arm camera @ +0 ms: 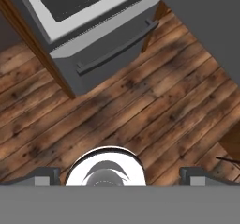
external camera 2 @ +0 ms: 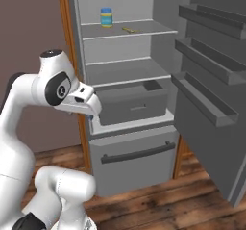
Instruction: Retrieve the butter from the fridge and place it on a plate on the dining table. Then retrieve the butter knife by the fridge and place it near the plate.
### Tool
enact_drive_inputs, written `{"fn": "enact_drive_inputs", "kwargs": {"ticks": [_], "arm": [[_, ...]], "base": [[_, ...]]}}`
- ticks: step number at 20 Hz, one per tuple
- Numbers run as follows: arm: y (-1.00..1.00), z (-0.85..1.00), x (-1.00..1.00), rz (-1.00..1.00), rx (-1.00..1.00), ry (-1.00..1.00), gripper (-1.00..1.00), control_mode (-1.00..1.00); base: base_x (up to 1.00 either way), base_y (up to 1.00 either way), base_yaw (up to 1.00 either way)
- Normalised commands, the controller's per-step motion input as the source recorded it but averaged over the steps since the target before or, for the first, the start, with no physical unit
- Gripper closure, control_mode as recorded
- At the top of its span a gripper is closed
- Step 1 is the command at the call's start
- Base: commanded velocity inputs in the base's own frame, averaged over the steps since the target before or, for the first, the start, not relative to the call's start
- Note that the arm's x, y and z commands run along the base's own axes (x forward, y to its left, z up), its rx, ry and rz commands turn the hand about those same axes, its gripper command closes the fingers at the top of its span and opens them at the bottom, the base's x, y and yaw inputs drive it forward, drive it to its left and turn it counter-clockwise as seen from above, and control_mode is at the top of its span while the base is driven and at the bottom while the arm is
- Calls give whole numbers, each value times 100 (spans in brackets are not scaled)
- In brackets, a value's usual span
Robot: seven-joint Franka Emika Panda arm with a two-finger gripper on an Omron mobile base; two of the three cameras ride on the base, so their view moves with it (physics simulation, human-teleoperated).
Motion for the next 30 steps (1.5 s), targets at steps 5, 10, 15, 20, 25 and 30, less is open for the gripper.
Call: {"fn": "enact_drive_inputs", "kwargs": {"ticks": [5,10,15,20,25,30], "arm": [[0,0,0,0,0,0,-100,100],[0,0,0,0,0,0,-100,100],[0,0,0,0,0,0,-100,100],[0,0,0,0,0,0,-100,100],[0,0,0,0,0,0,-100,100],[0,0,0,0,0,0,-100,100]], "base": [[43,-32,47],[39,-70,66],[33,-56,17],[59,-55,-15],[75,-16,-19],[63,-18,-7]]}}
